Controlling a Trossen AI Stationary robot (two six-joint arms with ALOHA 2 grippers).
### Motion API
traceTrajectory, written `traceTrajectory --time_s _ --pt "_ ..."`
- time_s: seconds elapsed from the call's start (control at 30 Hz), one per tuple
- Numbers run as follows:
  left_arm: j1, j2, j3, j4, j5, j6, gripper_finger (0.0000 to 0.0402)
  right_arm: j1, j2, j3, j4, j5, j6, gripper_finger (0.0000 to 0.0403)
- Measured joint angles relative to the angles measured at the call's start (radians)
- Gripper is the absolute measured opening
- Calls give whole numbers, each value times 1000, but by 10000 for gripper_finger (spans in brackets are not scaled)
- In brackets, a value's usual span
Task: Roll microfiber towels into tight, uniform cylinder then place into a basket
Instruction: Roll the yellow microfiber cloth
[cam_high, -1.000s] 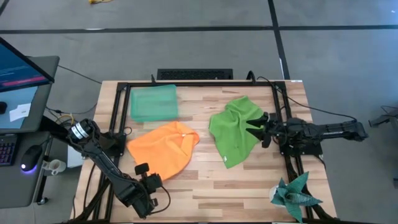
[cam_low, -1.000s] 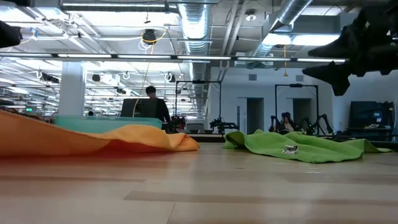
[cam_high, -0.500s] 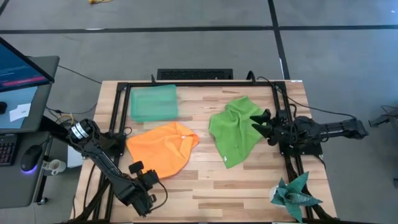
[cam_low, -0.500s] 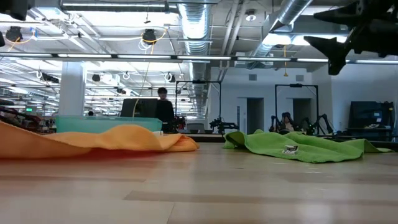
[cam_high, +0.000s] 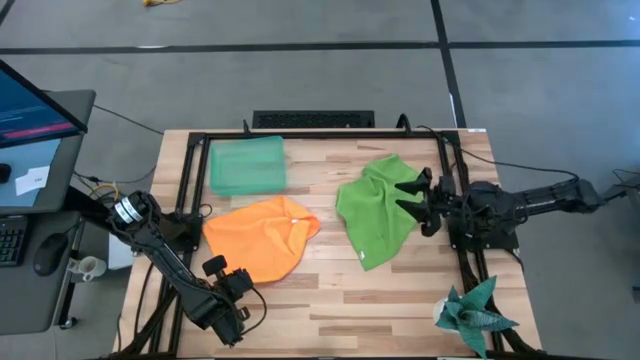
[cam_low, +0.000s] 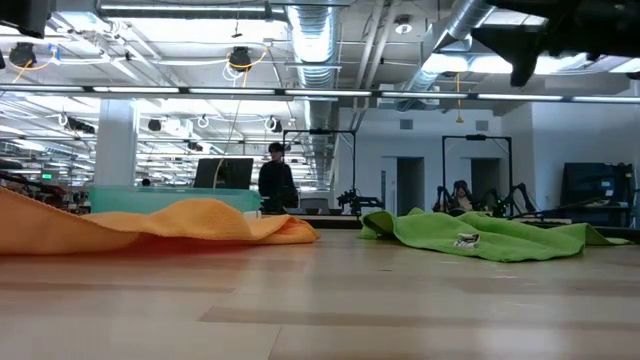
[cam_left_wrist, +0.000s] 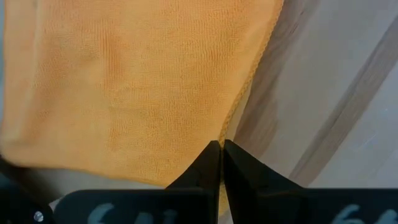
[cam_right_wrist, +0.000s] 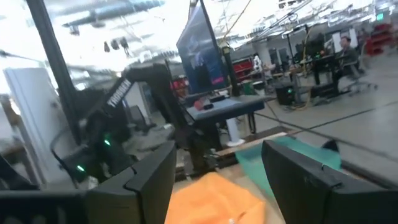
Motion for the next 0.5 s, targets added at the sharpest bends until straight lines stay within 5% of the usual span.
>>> traceTrajectory --time_s 0.5 --pt "0 0 0 1 -10 -6 4 -45 389 127 -17 0 -35 260"
